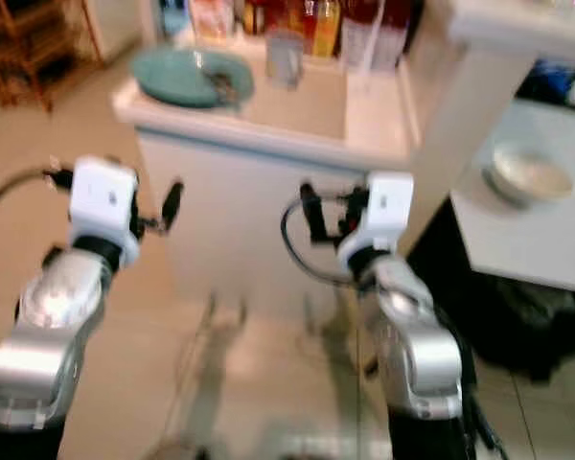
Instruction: Setting the table
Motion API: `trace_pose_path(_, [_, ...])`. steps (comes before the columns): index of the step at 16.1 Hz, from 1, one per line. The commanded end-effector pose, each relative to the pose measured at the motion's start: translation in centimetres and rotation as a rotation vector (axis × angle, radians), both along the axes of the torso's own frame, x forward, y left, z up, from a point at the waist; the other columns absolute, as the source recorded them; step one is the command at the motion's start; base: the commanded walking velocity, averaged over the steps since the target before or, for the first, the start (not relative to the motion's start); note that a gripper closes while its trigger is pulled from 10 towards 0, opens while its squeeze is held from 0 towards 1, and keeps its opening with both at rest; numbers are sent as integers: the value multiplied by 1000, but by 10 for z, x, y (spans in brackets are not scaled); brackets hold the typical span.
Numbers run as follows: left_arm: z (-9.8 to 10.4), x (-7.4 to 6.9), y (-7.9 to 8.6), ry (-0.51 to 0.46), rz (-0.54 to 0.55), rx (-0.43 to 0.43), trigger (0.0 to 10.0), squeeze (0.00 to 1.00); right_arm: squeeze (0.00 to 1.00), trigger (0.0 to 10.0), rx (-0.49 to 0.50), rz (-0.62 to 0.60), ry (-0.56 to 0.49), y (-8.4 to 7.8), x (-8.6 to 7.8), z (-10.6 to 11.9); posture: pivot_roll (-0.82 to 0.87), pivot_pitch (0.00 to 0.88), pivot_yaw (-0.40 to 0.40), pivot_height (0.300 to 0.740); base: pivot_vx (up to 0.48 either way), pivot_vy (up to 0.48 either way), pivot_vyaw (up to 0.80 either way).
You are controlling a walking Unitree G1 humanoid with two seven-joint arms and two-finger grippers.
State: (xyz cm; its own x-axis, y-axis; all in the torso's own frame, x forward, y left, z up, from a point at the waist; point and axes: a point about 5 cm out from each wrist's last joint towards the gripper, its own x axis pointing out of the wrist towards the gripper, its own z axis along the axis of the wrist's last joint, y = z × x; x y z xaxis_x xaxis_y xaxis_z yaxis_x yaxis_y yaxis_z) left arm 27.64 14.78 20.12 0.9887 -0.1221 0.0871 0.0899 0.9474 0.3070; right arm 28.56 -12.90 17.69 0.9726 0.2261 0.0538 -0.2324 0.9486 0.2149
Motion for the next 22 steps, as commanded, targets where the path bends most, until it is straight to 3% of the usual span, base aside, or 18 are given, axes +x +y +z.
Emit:
trace_pose_path(1, [1, 0, 3, 1, 21, -8, 10000, 0, 1000, 10000, 21, -28, -23, -3, 1, 5, 115, 53, -103, 740, 0, 0, 0])
trace_pose_path(2, [4, 0, 3, -8, 18, 0, 10000, 0, 1000, 10000, 63, -66, -42, -9, 2, 10, 118, 54, -101, 740, 0, 0, 0])
trace_pose_path(4, [3, 1, 1, 3, 4, 16, 10000, 0, 992, 10000, 51, -107, -56, -13, 3, 12, 118, 54, -101, 740, 0, 0, 0])
trace_pose_path(5, [5, 2, 1, -9, -4, 4, 10000, 0, 486, 10000, 16, -185, -55, -18, 5, 12, 114, 54, -95, 740, 0, 0, 0])
trace_pose_path(6, [6, 2, 1, -16, -10, -3, 10000, 0, 0, 10000, 37, -140, -27, -15, 6, 11, 114, 54, -95, 740, 281, 0, 0])
trace_pose_path(10, [7, 2, 2, -13, -6, -14, 10000, 0, 0, 10000, -38, -10, -9, 2, 4, 7, 113, 53, -100, 740, 386, 0, 0])
trace_pose_path(22, [5, 1, 5, -11, -5, 3, 10000, 0, 0, 10000, -113, 30, -53, -3, 18, 23, 118, 48, -105, 740, 400, 0, 0])
